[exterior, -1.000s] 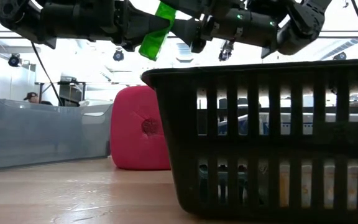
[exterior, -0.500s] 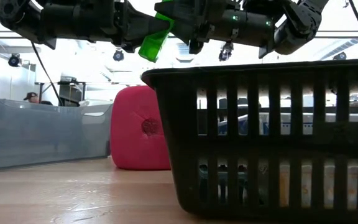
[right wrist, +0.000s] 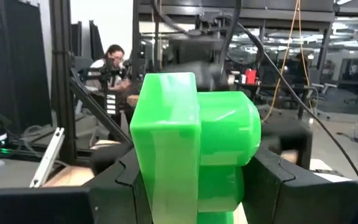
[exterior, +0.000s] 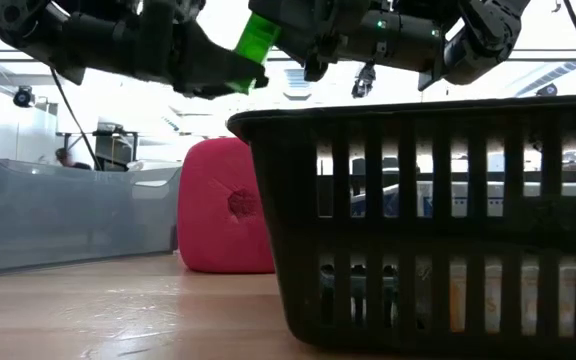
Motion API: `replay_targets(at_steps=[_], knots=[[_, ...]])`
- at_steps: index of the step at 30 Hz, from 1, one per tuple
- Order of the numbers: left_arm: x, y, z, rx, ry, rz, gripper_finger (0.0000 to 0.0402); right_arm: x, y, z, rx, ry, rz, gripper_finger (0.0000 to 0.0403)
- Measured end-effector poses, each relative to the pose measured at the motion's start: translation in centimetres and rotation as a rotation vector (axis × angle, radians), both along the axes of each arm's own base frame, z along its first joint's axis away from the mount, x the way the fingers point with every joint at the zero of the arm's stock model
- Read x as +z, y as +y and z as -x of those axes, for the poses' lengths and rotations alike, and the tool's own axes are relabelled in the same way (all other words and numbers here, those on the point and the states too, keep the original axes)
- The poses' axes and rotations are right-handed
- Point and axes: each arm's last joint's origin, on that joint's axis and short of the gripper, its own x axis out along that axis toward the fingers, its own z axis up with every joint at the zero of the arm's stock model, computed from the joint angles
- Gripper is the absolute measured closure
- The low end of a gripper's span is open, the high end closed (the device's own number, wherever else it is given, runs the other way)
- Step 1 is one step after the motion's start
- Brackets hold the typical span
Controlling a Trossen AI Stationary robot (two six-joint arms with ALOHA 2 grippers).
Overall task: Pick & Place Toys
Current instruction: Put the right green game piece into the transparent bin
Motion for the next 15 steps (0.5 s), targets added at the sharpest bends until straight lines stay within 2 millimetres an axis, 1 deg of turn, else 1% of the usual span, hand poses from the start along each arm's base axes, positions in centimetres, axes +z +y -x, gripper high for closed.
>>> replay_targets(at_steps=[3,5,6,8,10,12,15], knots=[[0.4,0.1,0.3,0.007,0.017,0.011,0.0043,-0.1,0.0,0.0,-0.004,0.01,0.006,0.0238],[0.3,0.1,0.7,0.007,0.054,0.008,0.0017,-0.1,0.1,0.0,-0.003,0.009,0.007,0.0238],[0.6,0.1,1.0,0.007,0.059,0.009,0.0011,-0.1,0.1,0.0,-0.002,0.01,0.009,0.0238],[1.4,0.2,1.6,0.008,0.052,0.011,0.0013,-0.2,0.1,0.1,-0.003,0.023,0.018,0.0238],[2.0,0.3,2.2,0.009,0.065,0.009,0.0024,-0.7,0.1,0.3,-0.006,0.041,0.037,0.0238],[2.5,0.4,3.1,0.009,0.078,0.007,0.0036,-1.4,0.1,0.7,-0.009,0.062,0.054,0.0238],[3.9,0.5,4.5,0.011,0.062,0.009,0.0051,-2.6,0.0,1.8,-0.01,0.084,0.064,0.0238]])
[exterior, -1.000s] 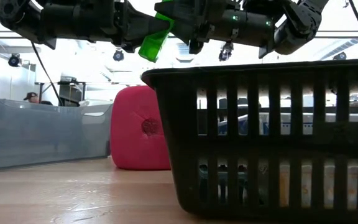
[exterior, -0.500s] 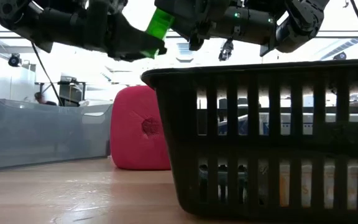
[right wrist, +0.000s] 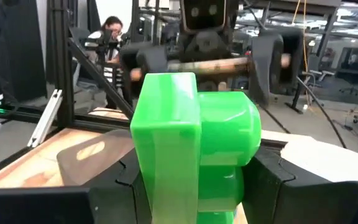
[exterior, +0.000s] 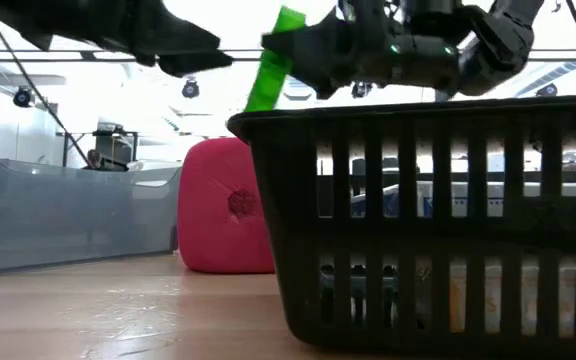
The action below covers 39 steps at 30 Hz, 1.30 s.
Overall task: Pick & Place Toys
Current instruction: Put the right green game piece into the transparent bin
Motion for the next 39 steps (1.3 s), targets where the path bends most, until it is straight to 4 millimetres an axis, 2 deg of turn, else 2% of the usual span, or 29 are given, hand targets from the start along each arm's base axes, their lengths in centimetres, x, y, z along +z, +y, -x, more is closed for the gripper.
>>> replay_targets(at_steps=[6,12,16,22,28,31,39], knots=[[1.1,0.4,3.0,0.0,-0.047,0.006,0.0067,-2.4,-0.2,3.6,-0.03,-0.042,-0.01,0.0238],[-0.4,0.7,5.7,0.004,-0.096,0.029,0.0067,-4.2,-1.0,8.0,-0.195,-0.092,-0.037,0.0238],[-1.8,0.9,7.1,0.025,-0.119,0.04,0.0067,-4.1,-1.7,9.8,-0.414,-0.087,-0.049,0.0238],[-2.8,1.2,8.5,0.054,-0.159,0.042,0.0067,-2.0,-2.6,11.1,-0.714,-0.133,0.008,0.0238],[-2.9,1.3,8.8,0.068,-0.177,0.045,0.0068,-0.9,-4.5,11.9,-1.034,0.004,0.091,0.0238],[-2.9,1.3,8.8,0.068,-0.176,0.044,0.0068,-0.8,-5.7,12.3,-1.124,0.103,0.098,0.0238],[-2.9,1.3,8.8,0.075,-0.173,0.044,0.0068,0.0,-8.4,13.2,-1.233,0.374,0.06,0.0238]])
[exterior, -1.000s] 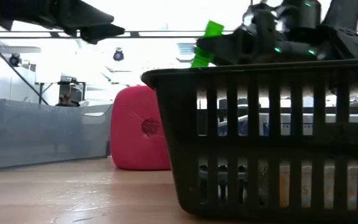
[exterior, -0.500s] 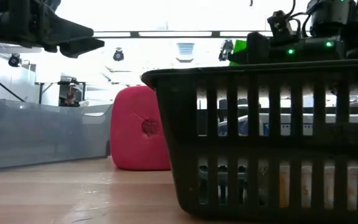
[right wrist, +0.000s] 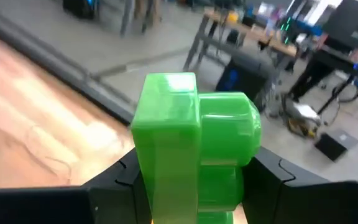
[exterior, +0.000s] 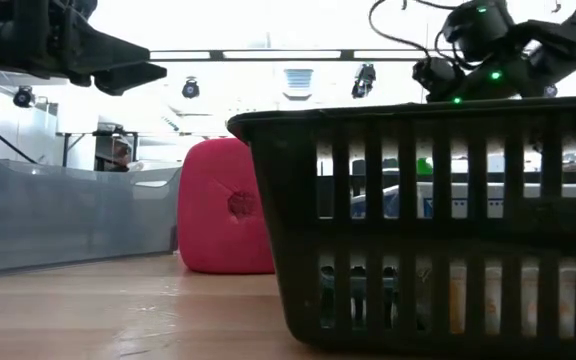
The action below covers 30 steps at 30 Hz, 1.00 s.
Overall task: Pick & Place Toys
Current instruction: Put the right green game piece into the transparent bin
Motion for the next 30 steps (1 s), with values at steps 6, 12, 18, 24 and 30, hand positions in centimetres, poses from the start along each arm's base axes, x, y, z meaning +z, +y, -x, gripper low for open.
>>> replay_targets(at_steps=[6,12,18,24,30], knots=[[0.0,0.0,0.0,0.009,-0.002,0.0,0.0068,0.7,-1.8,0.6,-0.014,0.125,-0.154,0.0238],[0.0,0.0,0.0,0.009,-0.002,0.003,0.0068,-0.5,-3.1,0.6,-0.05,0.182,-0.224,0.0238],[0.0,0.1,0.0,0.014,0.002,0.002,0.0068,-2.3,-3.7,0.2,-0.081,0.243,-0.27,0.0238],[0.0,0.1,0.0,0.016,0.005,0.002,0.0068,-3.3,-3.9,-0.1,-0.102,0.239,-0.298,0.0238],[-0.1,0.1,0.0,0.016,0.006,0.002,0.0067,-2.8,-3.8,0.1,-0.102,0.215,-0.292,0.0094]])
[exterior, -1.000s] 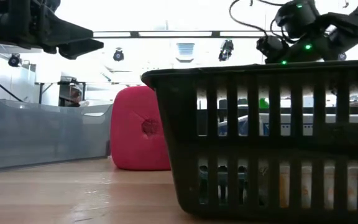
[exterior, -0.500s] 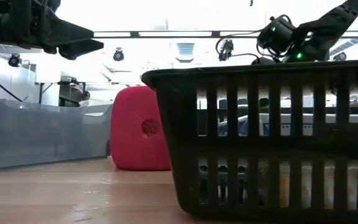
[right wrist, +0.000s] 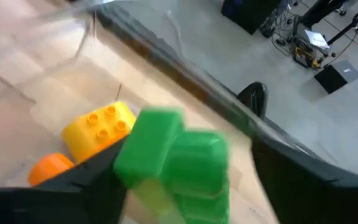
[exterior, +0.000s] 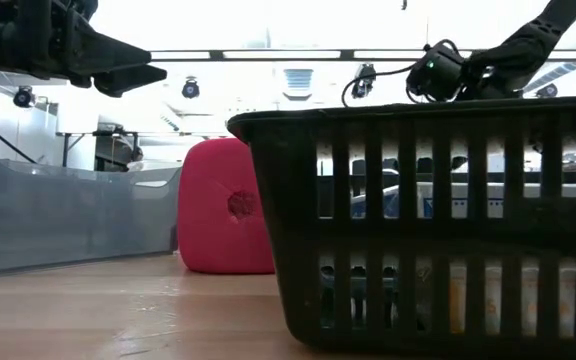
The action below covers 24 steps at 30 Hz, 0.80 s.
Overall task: Pick & Place Toys
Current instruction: Put the right green game piece into the transparent bin, then adjust the gray bin on the table
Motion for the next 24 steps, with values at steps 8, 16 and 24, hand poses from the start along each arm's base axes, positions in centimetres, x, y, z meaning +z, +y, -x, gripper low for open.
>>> replay_targets(at_steps=[8,16,24], knots=[[0.0,0.0,0.0,0.003,0.0,0.0,0.0067,2.3,0.8,0.3,0.022,-0.113,0.041,0.0013],[0.0,0.0,0.0,0.003,0.001,0.0,0.0067,5.0,2.7,-0.3,0.223,-0.294,0.058,0.0072],[-0.7,-0.1,-0.2,-0.006,0.074,0.022,0.0067,5.8,5.0,-1.7,0.486,-0.416,-0.008,0.0118]])
